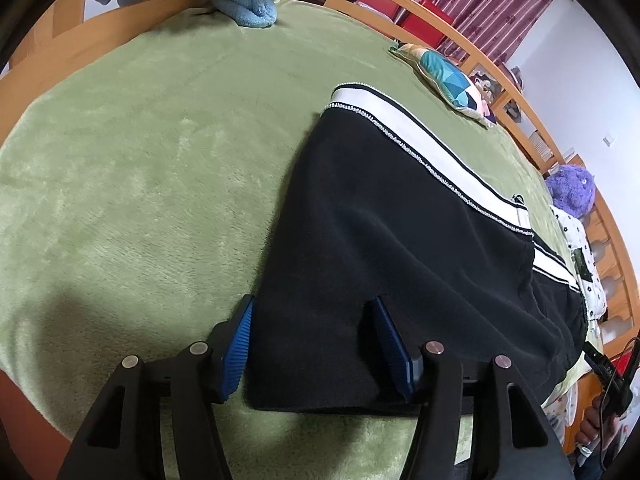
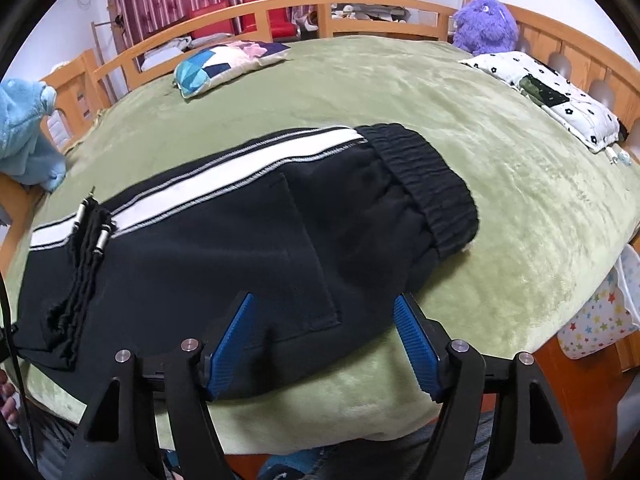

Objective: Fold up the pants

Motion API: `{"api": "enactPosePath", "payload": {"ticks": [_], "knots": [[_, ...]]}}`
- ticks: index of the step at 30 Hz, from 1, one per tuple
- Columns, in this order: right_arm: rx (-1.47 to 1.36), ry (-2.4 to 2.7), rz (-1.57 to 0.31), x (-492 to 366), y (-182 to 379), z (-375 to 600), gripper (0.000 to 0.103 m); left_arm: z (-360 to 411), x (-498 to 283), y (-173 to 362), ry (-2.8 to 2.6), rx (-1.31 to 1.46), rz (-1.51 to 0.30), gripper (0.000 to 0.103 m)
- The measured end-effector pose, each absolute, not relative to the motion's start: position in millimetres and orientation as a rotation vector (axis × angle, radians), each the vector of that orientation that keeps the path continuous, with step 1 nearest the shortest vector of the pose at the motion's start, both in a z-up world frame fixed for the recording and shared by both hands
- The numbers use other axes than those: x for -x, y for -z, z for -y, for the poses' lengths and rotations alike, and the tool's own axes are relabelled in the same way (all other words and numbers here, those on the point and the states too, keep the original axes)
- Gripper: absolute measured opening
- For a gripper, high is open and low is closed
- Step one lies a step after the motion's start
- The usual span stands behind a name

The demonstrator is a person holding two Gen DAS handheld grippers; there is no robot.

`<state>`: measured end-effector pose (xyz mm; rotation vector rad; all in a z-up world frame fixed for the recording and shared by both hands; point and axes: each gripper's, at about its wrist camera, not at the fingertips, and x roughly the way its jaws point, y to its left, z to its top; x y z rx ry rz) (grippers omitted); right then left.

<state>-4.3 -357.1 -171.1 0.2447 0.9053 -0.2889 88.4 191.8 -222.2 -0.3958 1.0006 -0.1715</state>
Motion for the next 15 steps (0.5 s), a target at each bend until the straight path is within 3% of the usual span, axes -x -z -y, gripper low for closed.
{"api": "enactPosePath", "payload": {"ticks": [4, 9, 11, 13, 15], "knots": [[-0.258, 0.286, -0.880, 3.9, 169.9, 352.2, 0.071, -188.3, -88.6, 225.6, 0.185, 0.390, -0.991, 0.063], [-0.265, 0.241, -0.917, -1.5, 175.2, 346.7, 0.071, -186.6, -88.8, 225.1, 0.169, 0.401, -0.981, 0.061], [-0.288, 0.219, -0.923, -2.2, 177.0, 346.6, 0.071, -187.9, -88.4, 224.1, 0.156, 0.408, -0.981, 0.050], [-0.305, 0.203, -0.934, -2.4, 179.5, 347.2, 0.071, -188.6, -87.2, 219.3, 0.150, 0.427, -0.981, 0.034], [-0.317, 0.197, -0.937, -1.2, 180.4, 348.5, 0.071, -186.9, -84.1, 206.5, 0.154, 0.423, -0.960, 0.025]]}}
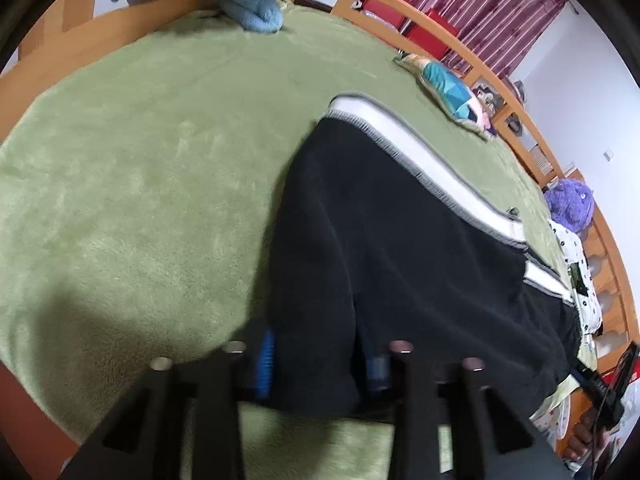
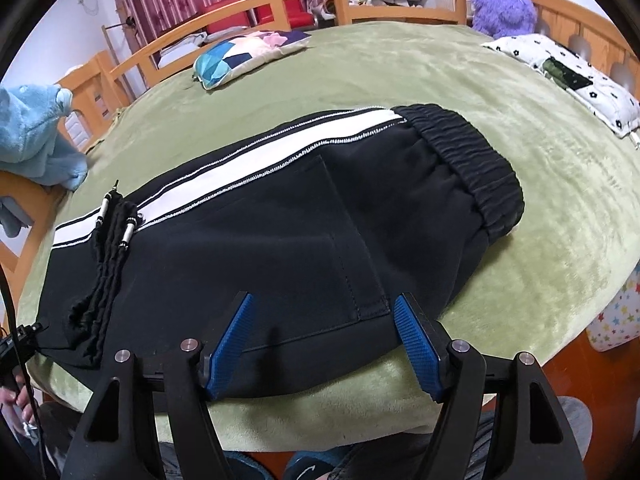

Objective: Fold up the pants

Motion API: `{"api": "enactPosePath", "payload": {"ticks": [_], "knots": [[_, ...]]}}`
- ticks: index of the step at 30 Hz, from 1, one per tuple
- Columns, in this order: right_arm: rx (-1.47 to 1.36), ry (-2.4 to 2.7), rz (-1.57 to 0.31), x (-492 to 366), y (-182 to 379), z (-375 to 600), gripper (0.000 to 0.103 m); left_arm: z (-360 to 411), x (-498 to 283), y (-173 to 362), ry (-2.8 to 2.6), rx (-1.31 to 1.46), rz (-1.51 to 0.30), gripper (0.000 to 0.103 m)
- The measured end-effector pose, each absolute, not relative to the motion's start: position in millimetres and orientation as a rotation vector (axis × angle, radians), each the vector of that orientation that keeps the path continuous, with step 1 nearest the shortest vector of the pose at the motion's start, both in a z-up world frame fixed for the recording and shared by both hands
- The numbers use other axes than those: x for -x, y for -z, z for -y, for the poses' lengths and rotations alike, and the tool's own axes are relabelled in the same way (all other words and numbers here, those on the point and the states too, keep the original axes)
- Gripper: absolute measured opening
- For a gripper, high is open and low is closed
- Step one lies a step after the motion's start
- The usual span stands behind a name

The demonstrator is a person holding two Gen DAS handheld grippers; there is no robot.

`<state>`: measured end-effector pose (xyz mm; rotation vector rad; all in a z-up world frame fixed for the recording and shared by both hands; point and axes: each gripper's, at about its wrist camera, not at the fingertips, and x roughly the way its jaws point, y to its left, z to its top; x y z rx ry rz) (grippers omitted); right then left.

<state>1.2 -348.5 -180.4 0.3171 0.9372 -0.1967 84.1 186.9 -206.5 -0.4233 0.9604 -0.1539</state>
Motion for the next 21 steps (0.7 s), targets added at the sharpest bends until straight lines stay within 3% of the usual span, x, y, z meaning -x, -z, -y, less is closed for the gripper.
{"api": "enactPosePath", "payload": {"ticks": [3, 12, 21], "knots": [[-0.328, 0.178, -0.923, 1.8, 176.6, 349.4, 0.071, -173.1, -80.2, 175.1, 0.151, 0.342, -0.902, 0.020], [-0.372, 0.153, -0.851, 25.1, 161.6, 374.8, 0.071, -68.8, -69.7, 67.5, 0.212, 0.084, -0.739, 0.019], [-0.381, 0.134, -0.819, 42.6, 153.8, 415.7, 0.071, 72.3, -44.5, 28.2, 0.364, -0.128, -0.680, 0.019]]}}
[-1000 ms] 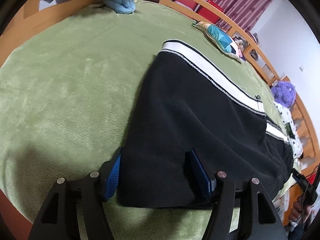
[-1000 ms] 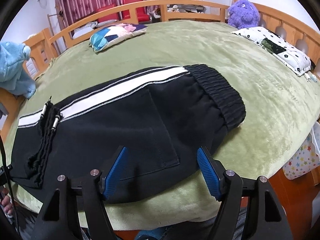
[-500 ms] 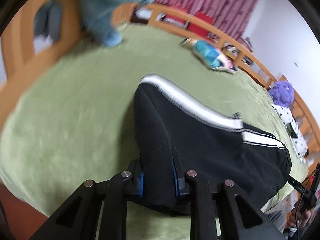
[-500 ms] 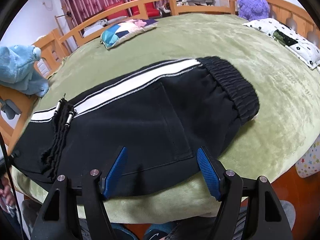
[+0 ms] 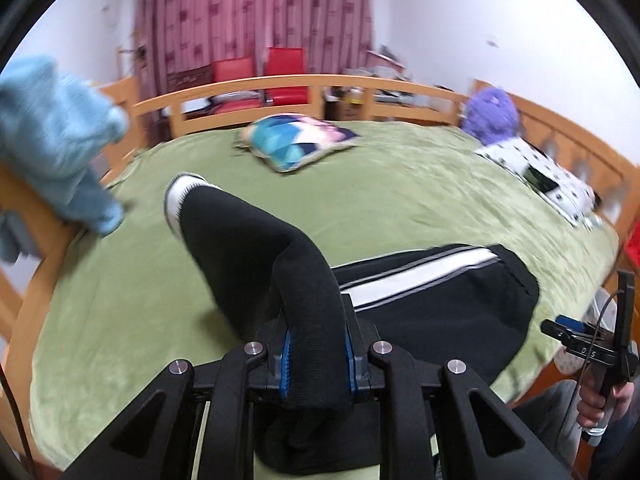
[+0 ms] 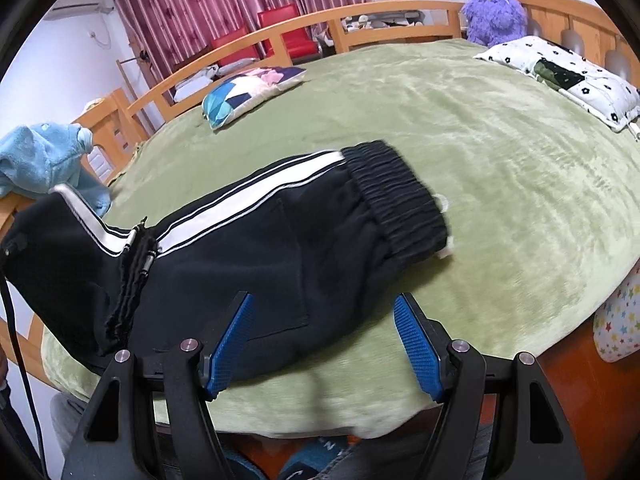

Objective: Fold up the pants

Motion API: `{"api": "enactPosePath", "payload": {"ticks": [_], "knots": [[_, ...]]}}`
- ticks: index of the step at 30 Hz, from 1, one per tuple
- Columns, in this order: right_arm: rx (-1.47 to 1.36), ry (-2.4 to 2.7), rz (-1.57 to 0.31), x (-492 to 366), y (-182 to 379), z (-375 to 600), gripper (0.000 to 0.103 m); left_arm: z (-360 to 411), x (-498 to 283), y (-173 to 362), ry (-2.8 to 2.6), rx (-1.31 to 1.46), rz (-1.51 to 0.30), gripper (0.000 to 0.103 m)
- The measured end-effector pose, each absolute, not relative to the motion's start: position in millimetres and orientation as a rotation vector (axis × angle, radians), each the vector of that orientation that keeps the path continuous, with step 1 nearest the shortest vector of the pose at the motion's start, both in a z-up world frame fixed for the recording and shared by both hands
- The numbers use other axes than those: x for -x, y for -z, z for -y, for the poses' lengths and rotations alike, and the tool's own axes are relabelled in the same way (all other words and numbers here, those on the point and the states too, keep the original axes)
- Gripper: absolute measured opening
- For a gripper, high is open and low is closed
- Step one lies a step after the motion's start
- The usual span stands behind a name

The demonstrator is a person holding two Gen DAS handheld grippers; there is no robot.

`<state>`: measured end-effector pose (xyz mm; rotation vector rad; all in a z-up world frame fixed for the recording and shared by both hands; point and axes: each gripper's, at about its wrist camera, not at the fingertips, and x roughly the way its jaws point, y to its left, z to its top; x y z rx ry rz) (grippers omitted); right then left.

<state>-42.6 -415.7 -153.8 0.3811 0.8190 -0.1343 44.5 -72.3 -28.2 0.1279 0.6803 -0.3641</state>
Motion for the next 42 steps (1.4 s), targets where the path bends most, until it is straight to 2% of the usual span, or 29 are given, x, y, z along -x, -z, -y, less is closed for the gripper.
{"api": "enactPosePath", "payload": {"ticks": [7, 15, 20, 21, 22, 23, 28, 35, 40, 42], "knots": [[-0.400, 0.149, -0.836, 58.5, 169.2, 451.2, 0.071, 154.3, -49.4, 41.1, 0.486, -0.156, -0.750, 0.019], [-0.485, 0.160, -0.857, 62.6, 193.4, 475.6, 0.071, 194.9, -49.7, 86.4, 0.589, -0.144, -0.876, 0.020], [-0.470, 0.129, -0.854, 58.0, 188.7, 466.8, 0.071, 193.8, -42.1, 80.3, 0.657, -0.124, -0.861, 0.030], [-0.462, 0.122, -0.851, 56.6, 186.3, 463.6, 0.071, 193.9, -40.4, 76.6, 0.664, -0.127, -0.848, 0.040], [-0.454, 0.115, -0.849, 54.3, 184.0, 459.4, 0.071, 188.1, -36.1, 69.4, 0.663, -0.132, -0.819, 0.052], [-0.445, 0.103, -0.845, 50.7, 180.1, 454.2, 0.071, 183.2, -32.9, 65.3, 0.655, -0.132, -0.798, 0.054], [-0.438, 0.019, -0.820, 34.4, 165.3, 424.5, 0.071, 146.6, -37.5, 60.4, 0.598, -0.089, -0.800, 0.055], [-0.478, -0.146, -0.848, -7.5, 173.0, 357.0, 0.071, 61.5, -56.1, 86.9, 0.420, -0.013, -0.872, 0.055], [-0.562, -0.212, -0.932, -44.4, 203.4, 326.1, 0.062, -2.1, -63.5, 112.9, 0.319, 0.074, -0.924, 0.055], [-0.610, -0.235, -0.968, -58.1, 215.1, 316.1, 0.055, -21.0, -65.2, 121.9, 0.289, 0.108, -0.937, 0.055]]}}
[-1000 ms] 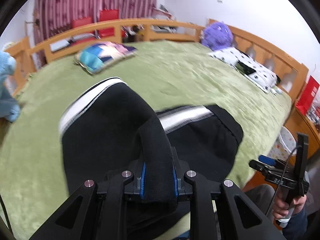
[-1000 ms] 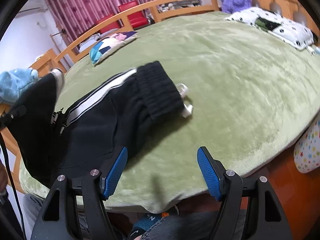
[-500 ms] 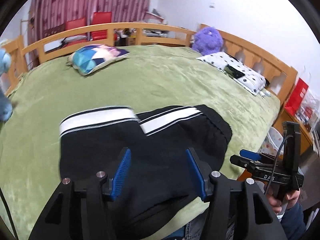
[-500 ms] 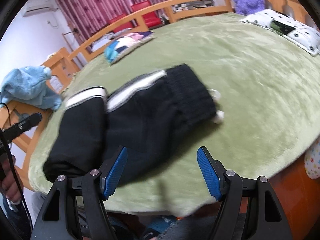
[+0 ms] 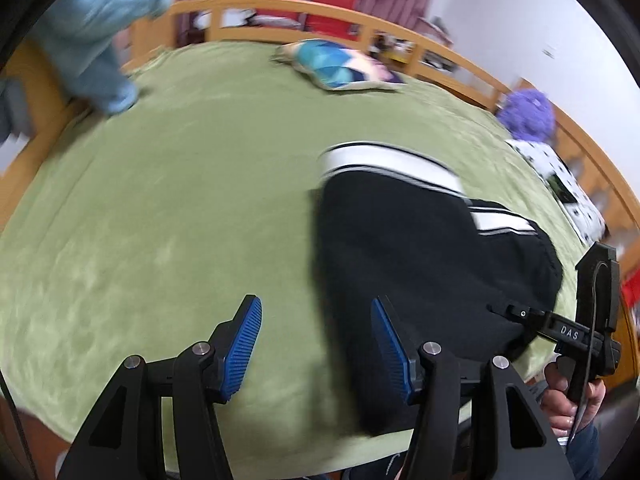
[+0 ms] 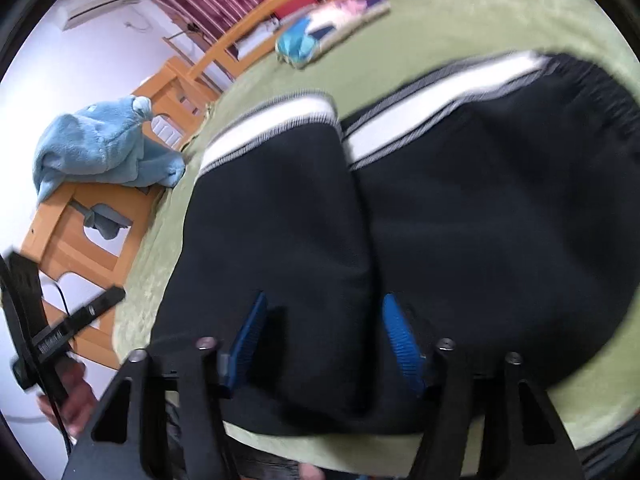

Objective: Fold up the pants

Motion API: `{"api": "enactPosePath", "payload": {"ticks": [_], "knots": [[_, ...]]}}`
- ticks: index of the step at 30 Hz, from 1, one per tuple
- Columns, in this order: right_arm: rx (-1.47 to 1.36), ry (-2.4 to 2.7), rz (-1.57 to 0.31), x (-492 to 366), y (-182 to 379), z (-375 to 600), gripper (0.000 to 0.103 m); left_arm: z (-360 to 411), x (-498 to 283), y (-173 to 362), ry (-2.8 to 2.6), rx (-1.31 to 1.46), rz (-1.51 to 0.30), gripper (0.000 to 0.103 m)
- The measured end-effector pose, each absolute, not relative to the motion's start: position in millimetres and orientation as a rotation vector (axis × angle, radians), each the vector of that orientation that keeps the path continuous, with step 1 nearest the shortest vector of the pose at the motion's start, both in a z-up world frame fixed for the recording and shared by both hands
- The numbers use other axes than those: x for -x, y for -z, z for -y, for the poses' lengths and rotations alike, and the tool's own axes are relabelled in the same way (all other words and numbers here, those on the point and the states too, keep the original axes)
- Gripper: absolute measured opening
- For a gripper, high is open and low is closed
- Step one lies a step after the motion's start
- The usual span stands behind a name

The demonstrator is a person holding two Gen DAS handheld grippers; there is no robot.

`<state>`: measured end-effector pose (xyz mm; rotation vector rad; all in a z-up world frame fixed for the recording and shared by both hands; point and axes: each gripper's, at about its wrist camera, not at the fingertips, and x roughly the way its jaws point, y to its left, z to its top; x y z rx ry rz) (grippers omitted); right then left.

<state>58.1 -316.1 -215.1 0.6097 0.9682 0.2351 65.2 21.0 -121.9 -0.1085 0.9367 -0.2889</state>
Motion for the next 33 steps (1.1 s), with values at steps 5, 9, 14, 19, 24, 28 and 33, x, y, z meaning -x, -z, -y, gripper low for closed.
{"api": "enactPosePath", "payload": {"ticks": [5, 9, 14, 19, 24, 28, 33], "knots": [[-0.535, -0.190, -1.009, -75.2, 221.9, 293.3, 0.023, -43.2, -68.6, 140.0, 0.268, 0.179, -0.967, 0.055], [-0.524, -0.253, -0.862, -65.5, 183.7, 304.9, 0.016, -35.2, -70.2, 143.1, 0.277, 0.176, -0.972, 0.055], [-0.522, -0.211, -0.759, -61.7, 142.2, 338.8, 0.016, -13.4, -70.4, 135.6, 0.319, 0.142, -0.965, 0.055], [-0.509, -0.121, -0.732, -48.7, 135.8, 391.7, 0.015, 21.1, -74.3, 121.1, 0.351, 0.080, -0.945, 0.055], [-0.528, -0.037, -0.698, -21.7, 136.3, 449.5, 0.015, 49.0, -73.0, 113.3, 0.383, 0.057, -0.936, 0.055], [-0.549, 0.016, -0.730, -10.8, 155.4, 484.5, 0.015, 76.1, -73.4, 119.6, 0.428, 0.046, -0.960, 0.055], [-0.524, 0.045, -0.820, -25.0, 200.0, 492.9, 0.026, 100.0, -68.4, 126.0, 0.471, 0.036, -0.988, 0.055]]}}
